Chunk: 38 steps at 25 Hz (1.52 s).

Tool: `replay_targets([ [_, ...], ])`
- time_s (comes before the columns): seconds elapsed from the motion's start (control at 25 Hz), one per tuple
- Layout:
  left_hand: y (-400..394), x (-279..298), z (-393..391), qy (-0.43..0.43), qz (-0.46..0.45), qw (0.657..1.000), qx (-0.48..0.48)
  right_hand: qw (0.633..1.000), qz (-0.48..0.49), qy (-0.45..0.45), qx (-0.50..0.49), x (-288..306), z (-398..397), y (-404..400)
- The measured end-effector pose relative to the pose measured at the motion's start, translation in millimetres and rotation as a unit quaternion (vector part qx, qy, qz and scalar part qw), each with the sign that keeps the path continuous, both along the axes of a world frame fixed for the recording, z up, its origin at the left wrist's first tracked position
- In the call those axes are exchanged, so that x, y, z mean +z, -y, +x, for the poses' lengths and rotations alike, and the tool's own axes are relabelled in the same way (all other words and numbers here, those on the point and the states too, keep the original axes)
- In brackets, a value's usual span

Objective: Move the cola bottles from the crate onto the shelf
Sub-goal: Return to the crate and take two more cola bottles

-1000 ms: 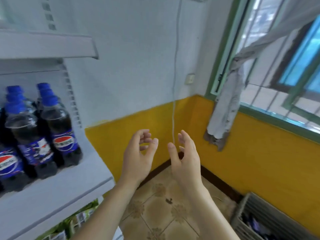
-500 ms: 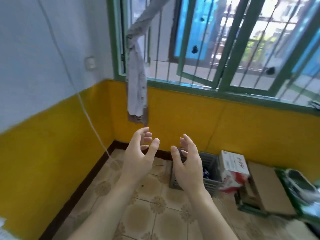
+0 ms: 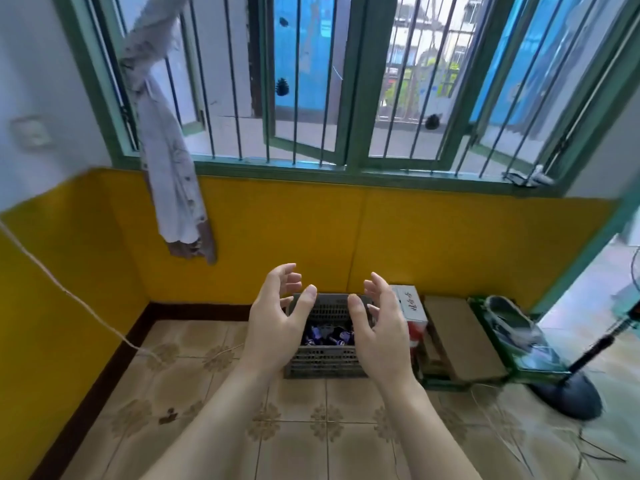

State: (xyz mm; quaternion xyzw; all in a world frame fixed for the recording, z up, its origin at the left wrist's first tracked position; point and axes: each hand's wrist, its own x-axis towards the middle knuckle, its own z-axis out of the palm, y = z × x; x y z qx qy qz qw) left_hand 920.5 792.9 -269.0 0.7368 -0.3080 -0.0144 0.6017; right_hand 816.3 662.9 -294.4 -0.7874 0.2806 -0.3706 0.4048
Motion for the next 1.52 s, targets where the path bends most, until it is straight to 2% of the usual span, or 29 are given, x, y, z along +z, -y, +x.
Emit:
replay_targets([
  [0.2, 50.8, -16.7, 0.1, -0.011, 0.0, 1.0, -0.012, 1.0, 0.021, -0.013, -0.001, -15.1, -7.3, 50.1],
  [0.4, 91.5, -31.9, 27.7, -0.011, 0.008, 1.0, -0.012, 1.0, 0.024, -0.019, -0.005, -22.9, 19.3, 91.5],
  [1.08, 247.8, -91.9, 243.9, -0.078, 0.064, 0.993, -0.06, 0.991, 0.046, -0.126, -0.028, -72.9, 228.9, 234.3],
  [1.52, 372.8, -178.5, 353.5, -0.165, 0.155, 0.973, -0.034, 0.974, 0.092, -0.205, 0.006, -152.7, 344.6, 366.3],
])
